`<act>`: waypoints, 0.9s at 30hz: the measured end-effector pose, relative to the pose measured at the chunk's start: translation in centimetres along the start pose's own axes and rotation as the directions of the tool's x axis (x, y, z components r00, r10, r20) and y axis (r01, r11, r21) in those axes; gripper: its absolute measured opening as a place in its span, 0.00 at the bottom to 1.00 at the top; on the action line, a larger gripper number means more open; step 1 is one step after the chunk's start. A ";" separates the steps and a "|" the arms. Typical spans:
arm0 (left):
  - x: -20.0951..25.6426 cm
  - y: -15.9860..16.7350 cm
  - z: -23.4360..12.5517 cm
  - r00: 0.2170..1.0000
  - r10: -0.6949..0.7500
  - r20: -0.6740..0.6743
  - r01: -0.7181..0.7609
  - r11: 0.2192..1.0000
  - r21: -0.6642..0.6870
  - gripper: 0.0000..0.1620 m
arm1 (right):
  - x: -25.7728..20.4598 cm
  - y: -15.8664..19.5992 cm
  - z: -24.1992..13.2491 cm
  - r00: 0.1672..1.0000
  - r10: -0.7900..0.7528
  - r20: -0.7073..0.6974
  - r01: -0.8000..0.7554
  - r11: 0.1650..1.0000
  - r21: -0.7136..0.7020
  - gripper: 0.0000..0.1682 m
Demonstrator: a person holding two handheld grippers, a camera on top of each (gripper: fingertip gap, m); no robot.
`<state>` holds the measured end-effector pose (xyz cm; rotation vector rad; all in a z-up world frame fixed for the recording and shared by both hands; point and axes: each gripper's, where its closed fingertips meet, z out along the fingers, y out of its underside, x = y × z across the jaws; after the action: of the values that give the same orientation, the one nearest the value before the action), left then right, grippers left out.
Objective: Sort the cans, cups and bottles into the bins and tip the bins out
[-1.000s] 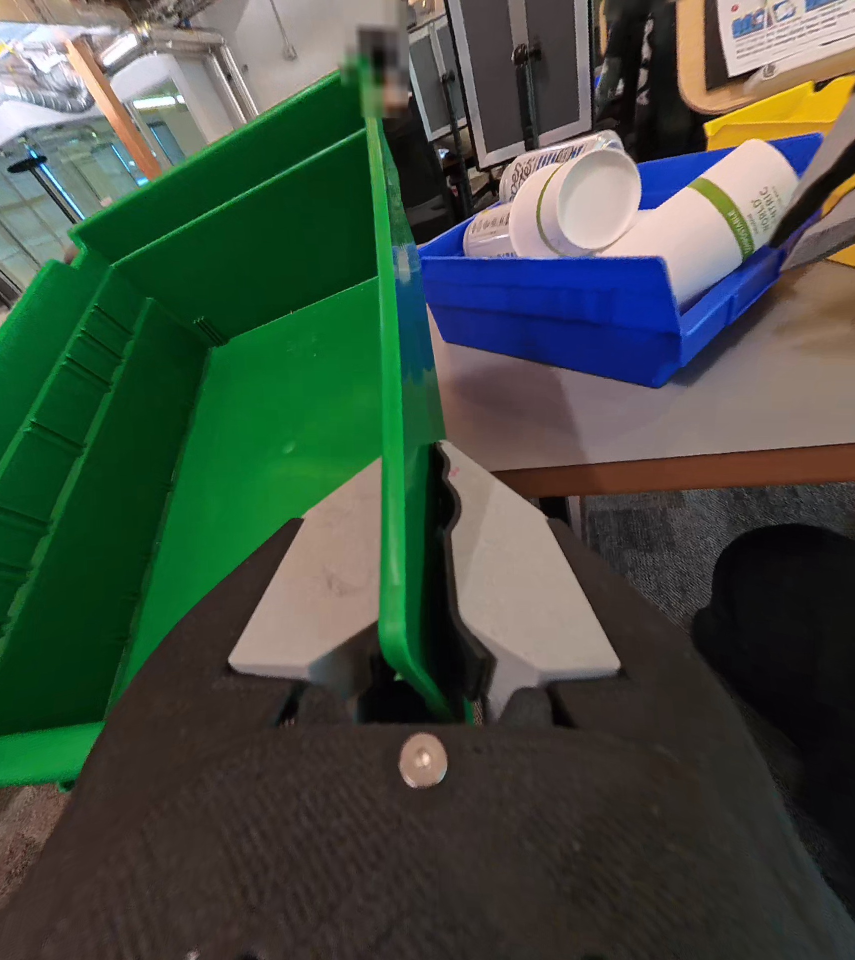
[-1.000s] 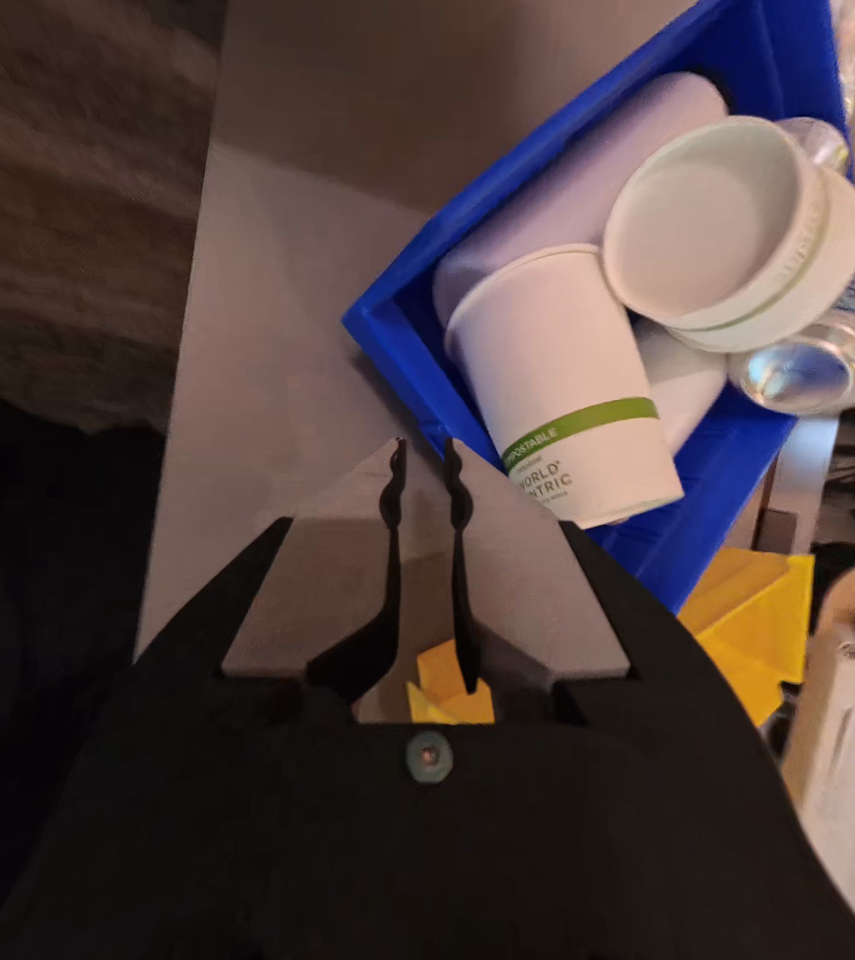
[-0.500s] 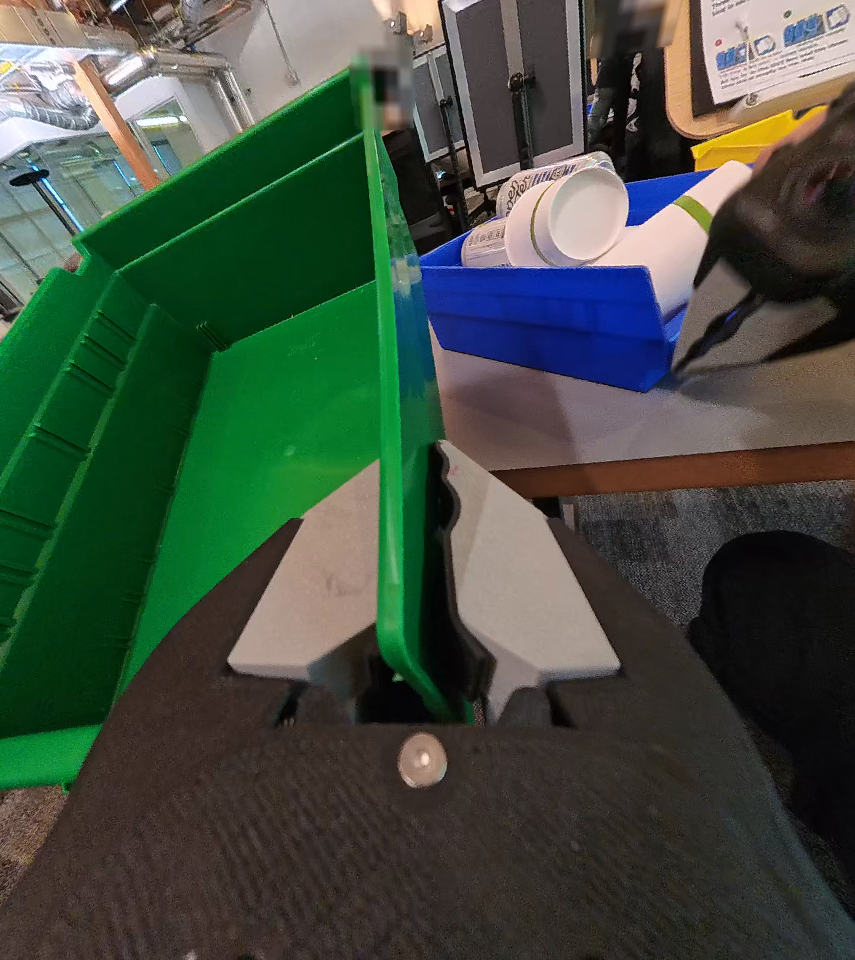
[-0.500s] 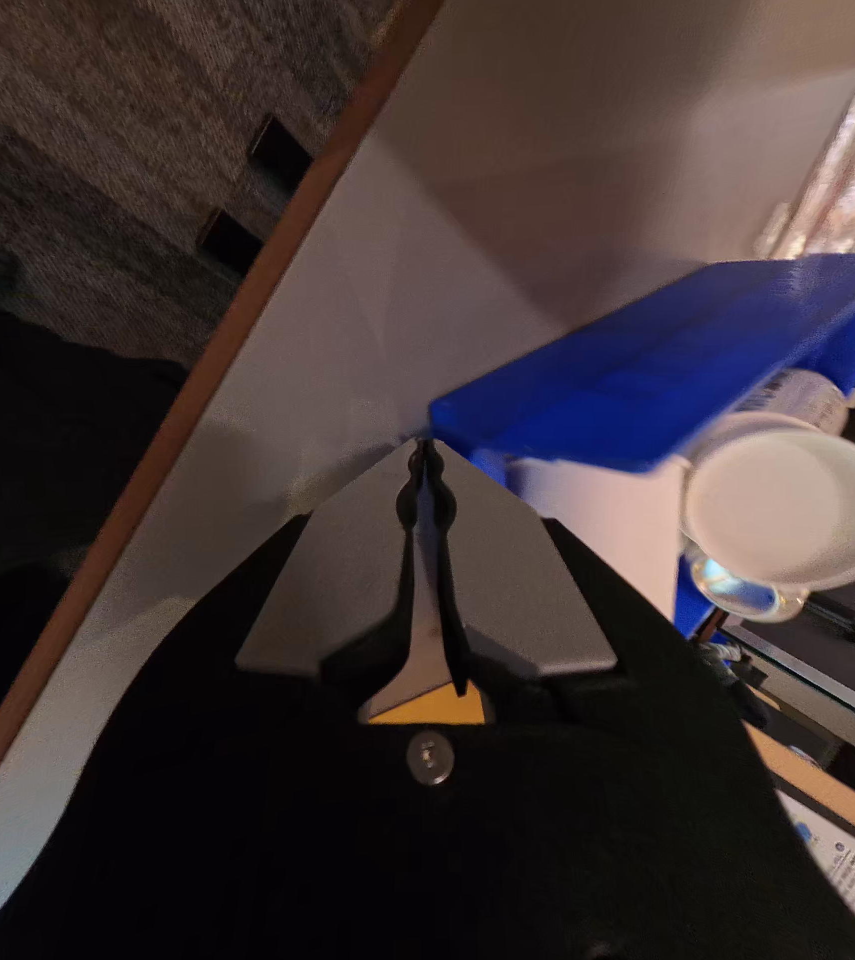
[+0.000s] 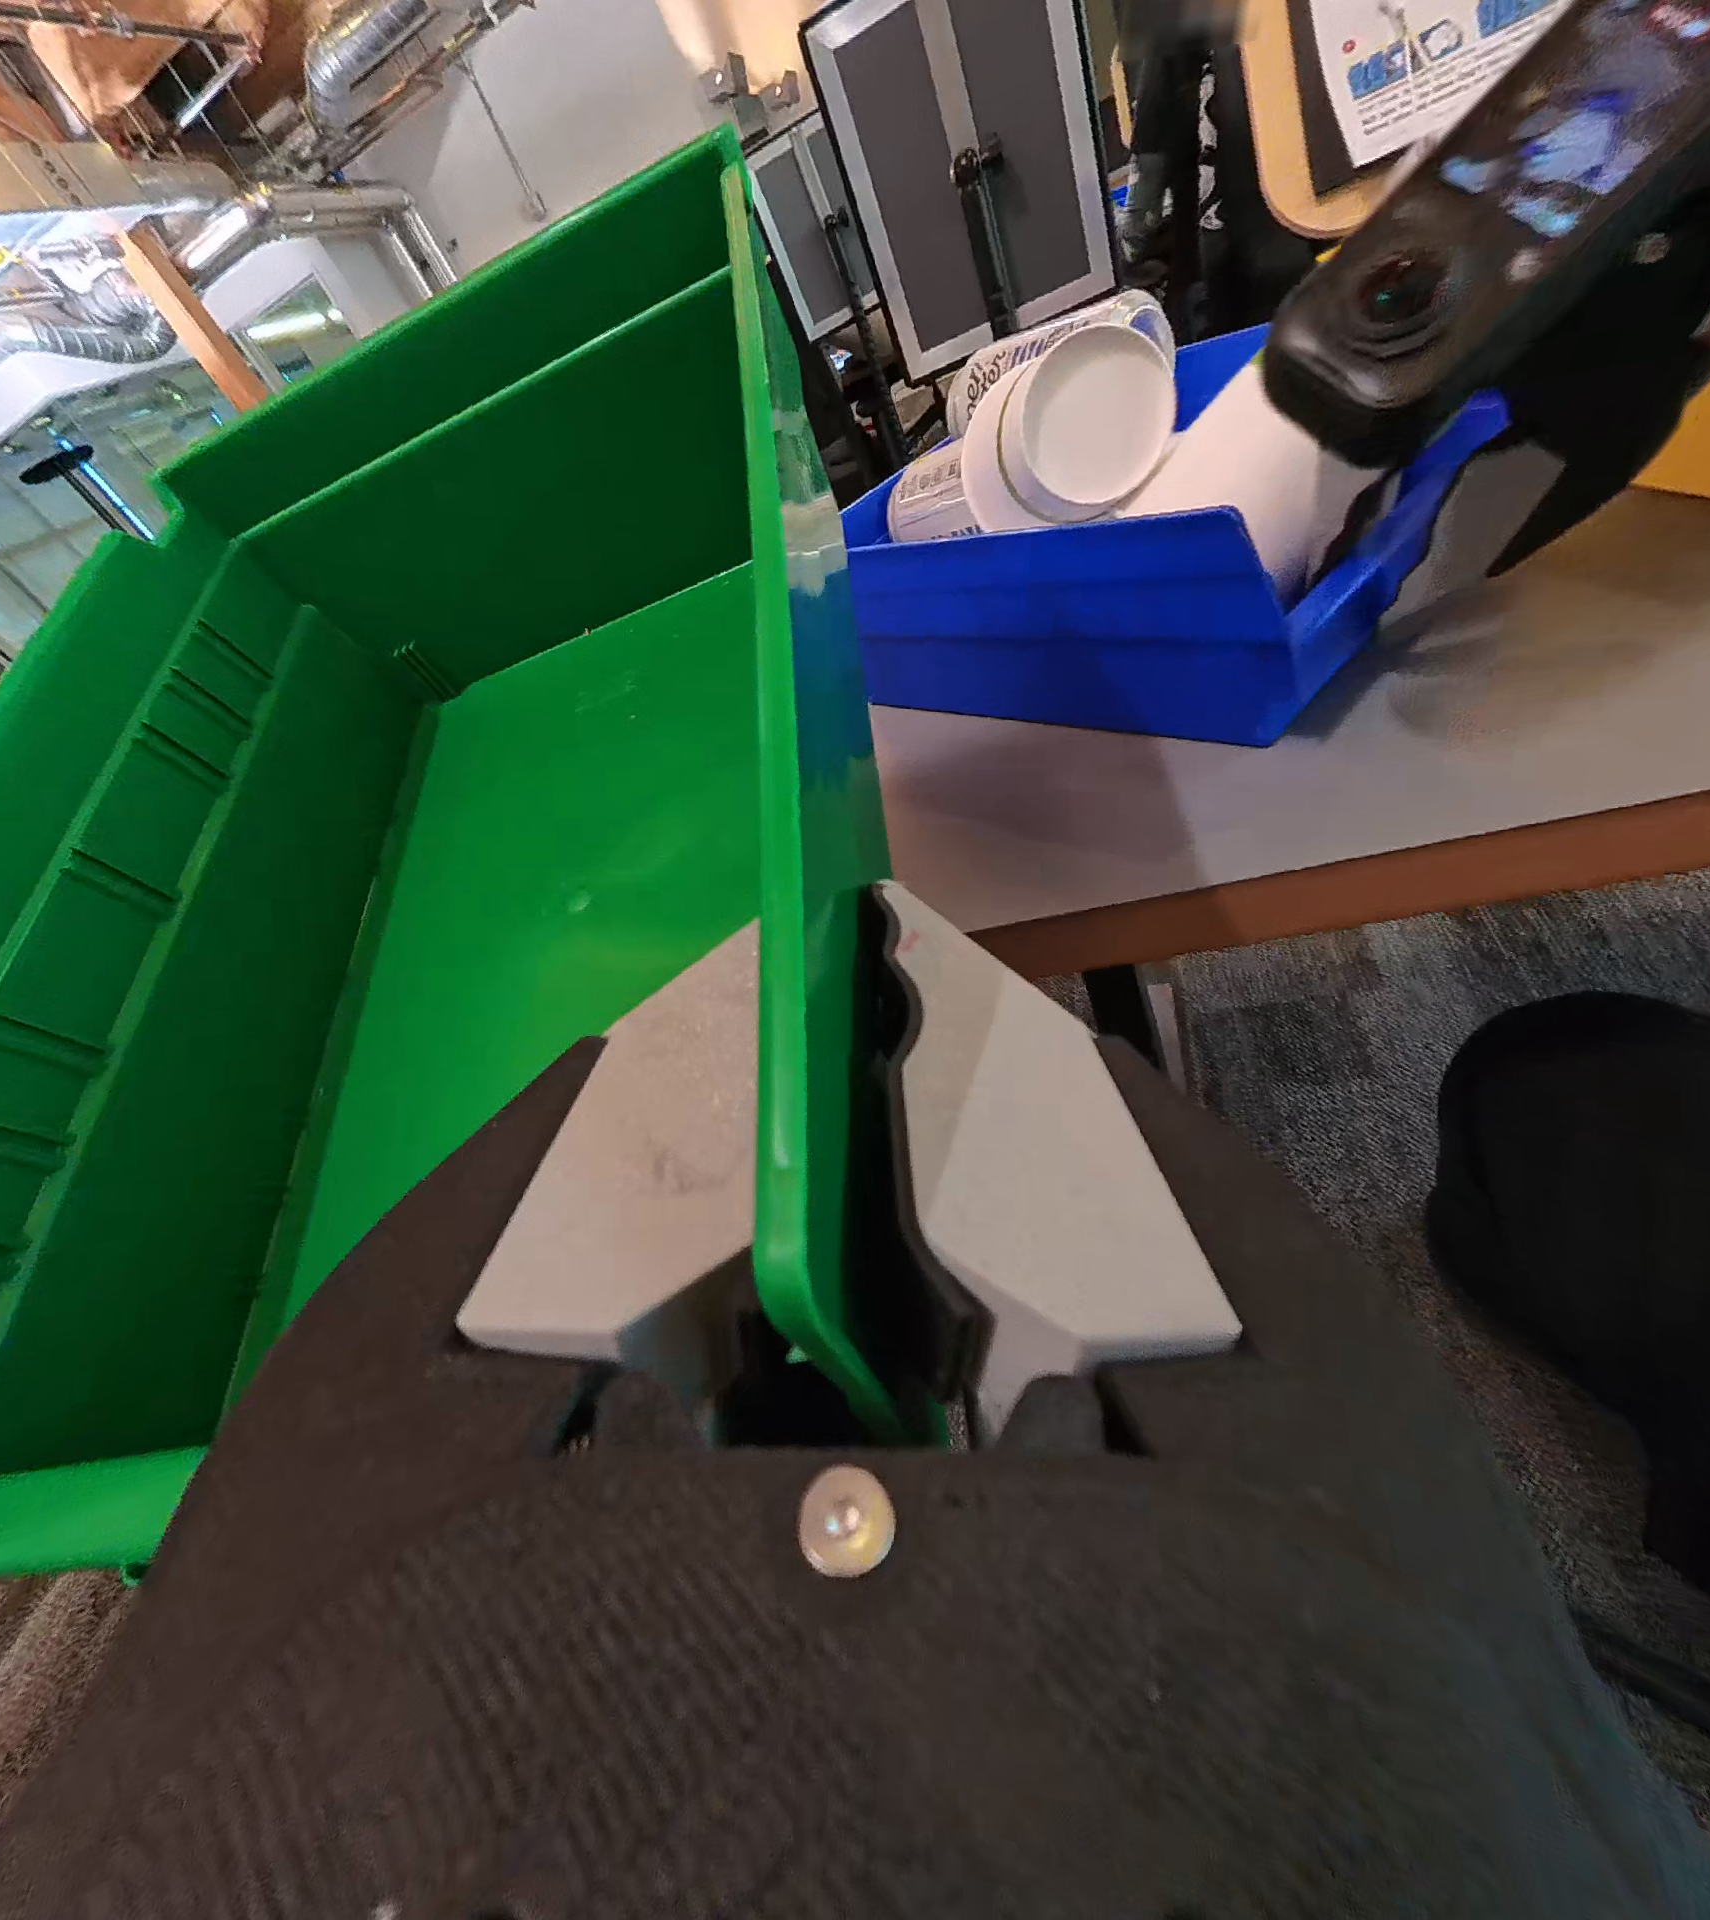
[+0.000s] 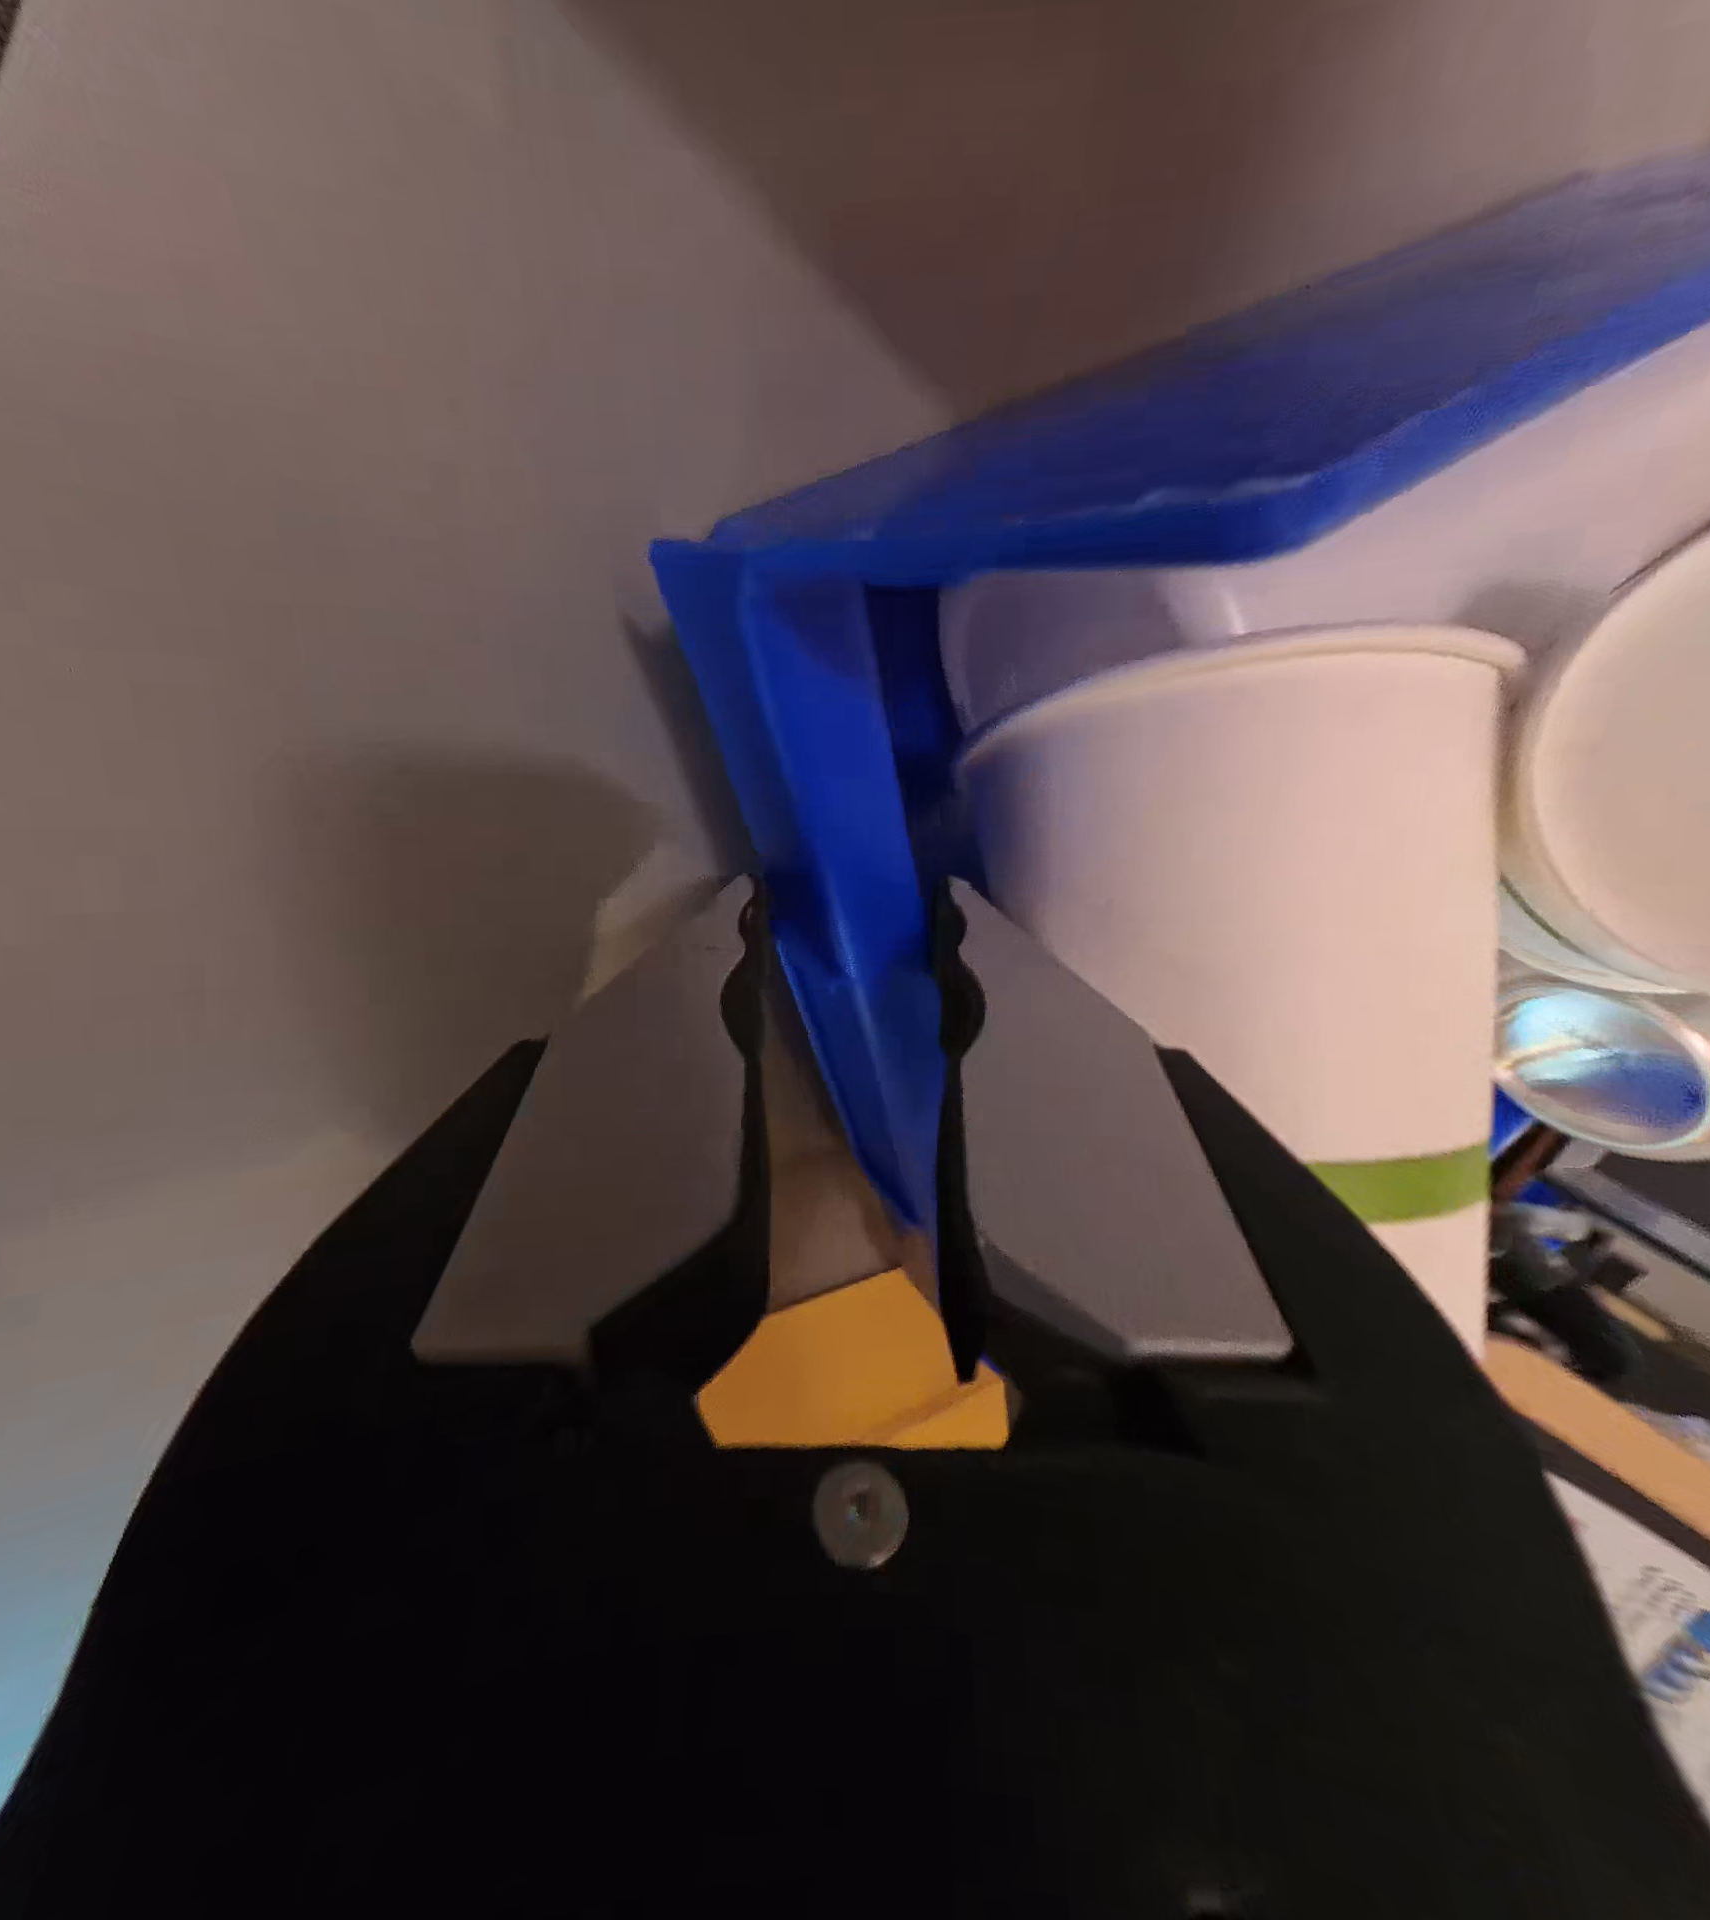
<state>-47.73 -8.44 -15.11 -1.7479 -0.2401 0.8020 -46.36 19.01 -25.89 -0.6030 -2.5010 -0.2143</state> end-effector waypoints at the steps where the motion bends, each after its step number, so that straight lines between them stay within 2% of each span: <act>1: -0.1 0.2 -0.2 1.000 -0.001 0.001 0.001 1.000 -0.001 0.01 | -0.1 -0.2 0.1 0.999 0.037 0.023 -0.037 0.999 -0.012 0.17; 5: -0.9 1.3 -0.5 1.000 -0.013 0.022 0.013 1.000 -0.024 0.01 | -0.2 -0.7 0.2 0.979 0.194 0.065 -0.188 0.979 -0.078 0.18; 10: -1.6 2.5 -0.5 0.998 -0.026 0.049 0.028 0.998 -0.052 0.01 | -0.6 -0.7 0.0 0.894 0.447 0.023 -0.429 0.871 -0.239 0.21; 13: -1.6 2.6 -0.6 0.999 -0.023 0.049 0.026 0.998 -0.057 0.01 | -1.1 -2.0 -0.4 0.873 0.485 0.056 -0.461 0.855 -0.238 0.19; 16: -1.5 2.4 -0.6 0.999 -0.022 0.044 0.024 0.998 -0.056 0.02 | -0.5 -4.4 -0.1 0.812 0.576 0.099 -0.558 0.814 -0.159 0.18; 18: -1.3 2.2 -0.5 0.999 -0.022 0.041 0.024 0.998 -0.057 0.02 | 0.7 -6.1 0.7 0.836 0.540 0.094 -0.537 0.841 -0.061 0.16; 20: -1.1 1.9 -0.4 0.999 -0.018 0.037 0.020 0.998 -0.054 0.02 | 2.1 -7.1 1.6 0.891 0.454 0.026 -0.454 0.891 0.003 0.15; 23: -0.7 1.4 -0.4 1.000 -0.009 0.022 0.010 0.999 -0.042 0.02 | 3.2 -7.2 2.5 0.917 0.391 -0.074 -0.394 0.919 -0.032 0.15; 25: -0.4 1.0 -0.4 1.000 -0.004 0.012 0.004 1.000 -0.028 0.02 | 3.6 -7.4 2.0 0.919 0.370 -0.138 -0.376 0.926 -0.021 0.16; 27: -0.1 0.5 -0.6 1.000 0.005 0.003 -0.005 1.000 -0.008 0.02 | 4.2 -8.0 -0.1 0.902 0.368 -0.225 -0.358 0.930 0.088 0.15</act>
<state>-47.57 -9.16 -15.44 -1.7550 -0.2410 0.8089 -53.13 13.41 -23.70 -0.9523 -2.1104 -0.0822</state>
